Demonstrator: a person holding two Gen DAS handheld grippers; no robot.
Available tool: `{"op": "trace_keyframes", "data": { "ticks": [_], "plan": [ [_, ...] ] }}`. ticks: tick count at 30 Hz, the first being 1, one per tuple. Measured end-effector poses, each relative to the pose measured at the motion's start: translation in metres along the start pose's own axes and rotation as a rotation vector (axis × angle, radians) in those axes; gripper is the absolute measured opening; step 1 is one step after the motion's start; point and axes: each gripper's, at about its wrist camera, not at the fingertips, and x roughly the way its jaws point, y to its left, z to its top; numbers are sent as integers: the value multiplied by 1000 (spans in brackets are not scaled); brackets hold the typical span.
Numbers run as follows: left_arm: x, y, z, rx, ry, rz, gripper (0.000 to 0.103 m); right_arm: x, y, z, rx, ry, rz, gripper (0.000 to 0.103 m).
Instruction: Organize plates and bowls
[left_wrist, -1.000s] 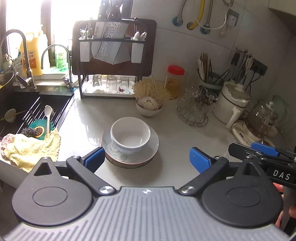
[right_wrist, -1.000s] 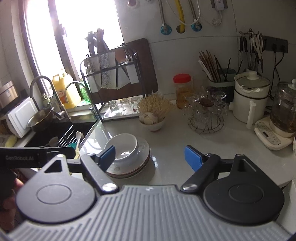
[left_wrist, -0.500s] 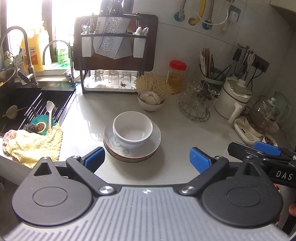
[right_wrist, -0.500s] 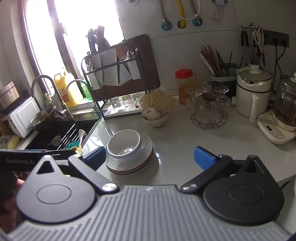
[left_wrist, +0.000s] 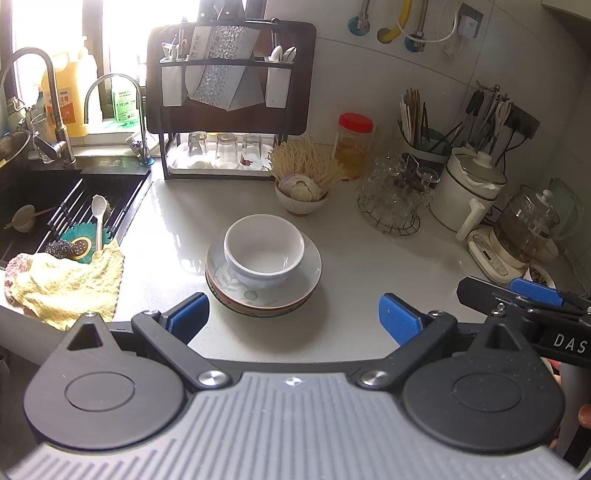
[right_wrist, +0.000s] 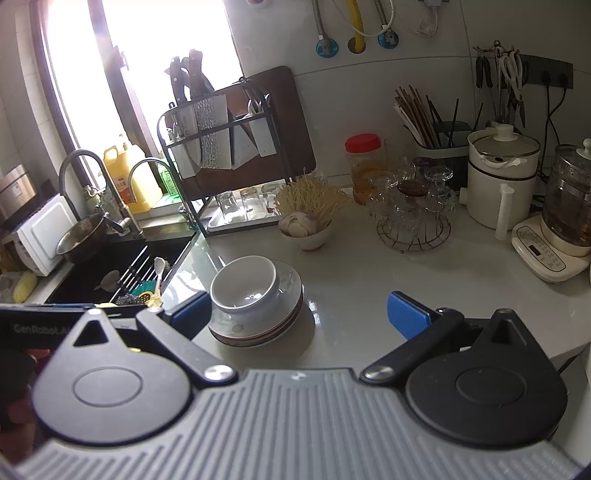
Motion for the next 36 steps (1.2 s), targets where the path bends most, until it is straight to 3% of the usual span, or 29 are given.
{"op": "trace_keyframes", "data": {
  "ticks": [36],
  "plan": [
    [1,-3,0,-6,11,19,101,6,-6,1,-3,18,-5,103]
  ]
}}
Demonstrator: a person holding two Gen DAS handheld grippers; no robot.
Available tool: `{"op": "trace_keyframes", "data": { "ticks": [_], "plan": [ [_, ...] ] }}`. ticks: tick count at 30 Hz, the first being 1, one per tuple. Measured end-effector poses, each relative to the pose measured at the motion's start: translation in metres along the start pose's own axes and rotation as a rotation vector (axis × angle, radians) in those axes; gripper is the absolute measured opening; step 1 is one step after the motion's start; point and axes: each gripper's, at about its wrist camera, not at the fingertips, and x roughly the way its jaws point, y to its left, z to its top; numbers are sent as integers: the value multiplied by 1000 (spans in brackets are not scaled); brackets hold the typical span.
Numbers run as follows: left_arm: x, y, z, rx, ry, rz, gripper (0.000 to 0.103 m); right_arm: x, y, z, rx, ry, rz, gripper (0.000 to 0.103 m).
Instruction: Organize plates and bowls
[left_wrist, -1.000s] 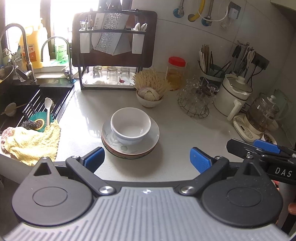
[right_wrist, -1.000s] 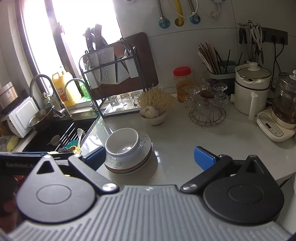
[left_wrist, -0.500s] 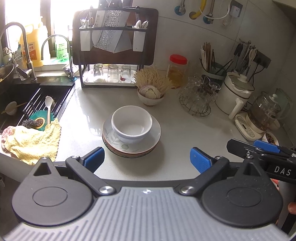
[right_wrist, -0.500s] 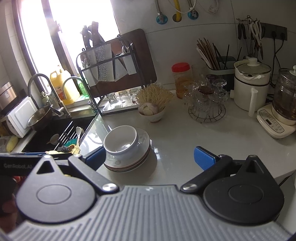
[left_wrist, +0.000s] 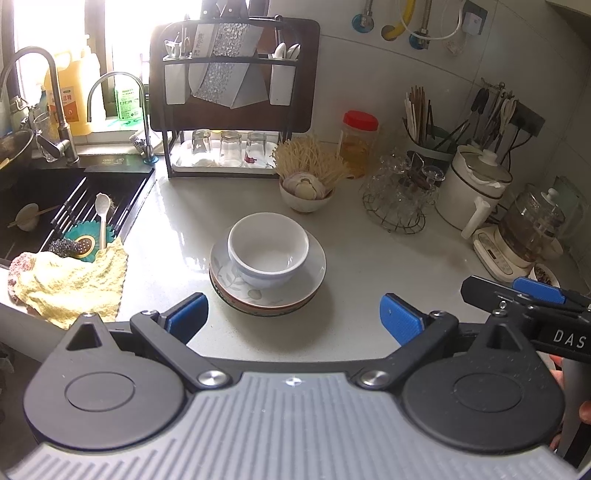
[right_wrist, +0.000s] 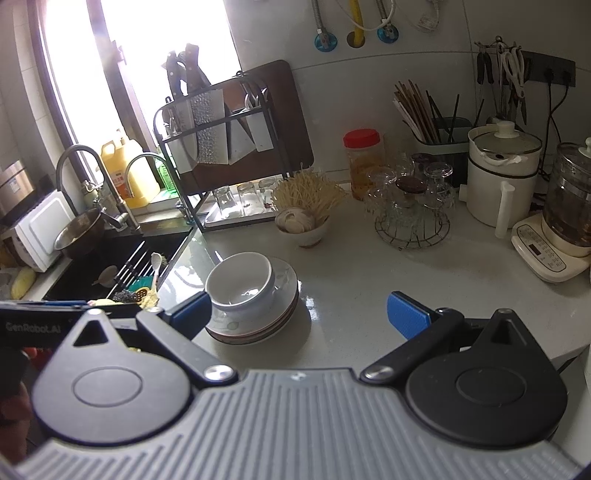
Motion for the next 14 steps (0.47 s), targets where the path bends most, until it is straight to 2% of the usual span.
{"op": "trace_keyframes", "data": {
  "ticks": [14],
  "plan": [
    [2,1,-1,-6,10,4,101,-2,-1,0,-5,4,1,103]
  ]
}}
